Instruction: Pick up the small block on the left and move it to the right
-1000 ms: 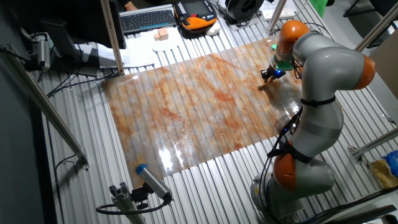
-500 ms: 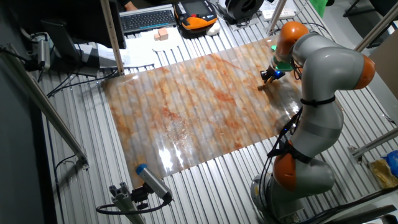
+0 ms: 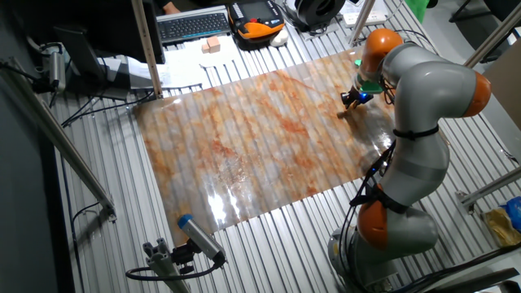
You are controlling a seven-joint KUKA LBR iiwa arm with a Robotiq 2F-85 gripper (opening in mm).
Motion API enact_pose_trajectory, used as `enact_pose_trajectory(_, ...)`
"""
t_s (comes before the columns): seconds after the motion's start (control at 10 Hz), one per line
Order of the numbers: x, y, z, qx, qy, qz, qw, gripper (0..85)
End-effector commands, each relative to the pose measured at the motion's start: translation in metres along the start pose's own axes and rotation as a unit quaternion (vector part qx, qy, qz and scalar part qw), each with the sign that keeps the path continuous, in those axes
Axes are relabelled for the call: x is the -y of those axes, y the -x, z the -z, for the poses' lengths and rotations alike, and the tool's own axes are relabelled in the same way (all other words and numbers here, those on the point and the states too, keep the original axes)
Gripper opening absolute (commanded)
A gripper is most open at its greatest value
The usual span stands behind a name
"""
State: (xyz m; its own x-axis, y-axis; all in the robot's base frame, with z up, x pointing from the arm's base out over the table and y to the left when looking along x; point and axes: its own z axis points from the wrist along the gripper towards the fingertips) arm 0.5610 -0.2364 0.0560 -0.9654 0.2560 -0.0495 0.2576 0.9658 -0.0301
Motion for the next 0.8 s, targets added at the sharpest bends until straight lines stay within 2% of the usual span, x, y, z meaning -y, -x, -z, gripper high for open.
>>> enact_pose_trajectory(0.0,0.0,0.0,0.0001,0.0,0.001,0.0,1.0,34.0)
enact_pose_trajectory(0.6,0.0004,-0.0001,0.0001,0.0,-0.001,-0.004,1.0,34.0)
enact_pose_trajectory(0.7,0.0004,-0.0001,0.0001,-0.001,0.003,-0.007,1.0,17.0)
